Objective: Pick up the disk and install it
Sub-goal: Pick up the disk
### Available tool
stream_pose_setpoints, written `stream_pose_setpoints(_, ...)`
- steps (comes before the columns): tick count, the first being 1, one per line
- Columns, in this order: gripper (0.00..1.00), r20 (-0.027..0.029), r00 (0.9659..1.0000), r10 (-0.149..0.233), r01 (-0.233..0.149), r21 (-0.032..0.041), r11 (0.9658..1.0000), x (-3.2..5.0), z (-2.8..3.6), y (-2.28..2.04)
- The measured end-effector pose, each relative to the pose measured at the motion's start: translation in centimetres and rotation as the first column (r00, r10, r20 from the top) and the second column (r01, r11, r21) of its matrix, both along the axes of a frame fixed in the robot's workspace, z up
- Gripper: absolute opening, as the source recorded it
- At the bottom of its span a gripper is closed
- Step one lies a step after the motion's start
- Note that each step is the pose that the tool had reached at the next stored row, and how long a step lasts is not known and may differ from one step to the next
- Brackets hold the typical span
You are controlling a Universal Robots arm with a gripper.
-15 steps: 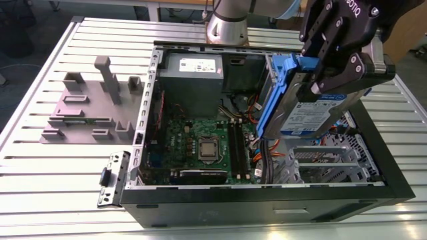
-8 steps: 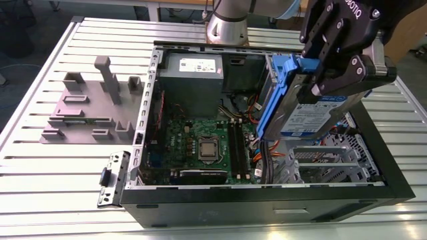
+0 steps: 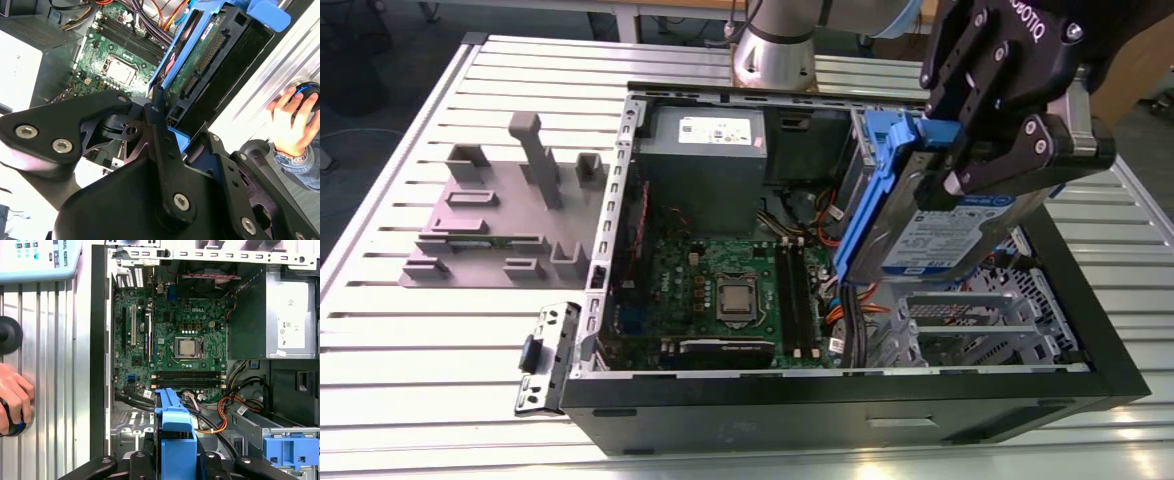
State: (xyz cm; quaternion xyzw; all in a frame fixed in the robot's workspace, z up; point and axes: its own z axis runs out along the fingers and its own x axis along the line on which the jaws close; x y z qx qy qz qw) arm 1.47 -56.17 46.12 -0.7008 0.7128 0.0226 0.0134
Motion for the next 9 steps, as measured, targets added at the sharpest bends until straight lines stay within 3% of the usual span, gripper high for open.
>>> stream_pose_setpoints(9,0.36,0.0000,1.0000,0.000,0.000,0.0001,1.0000,0.02,-0.06,-0.24)
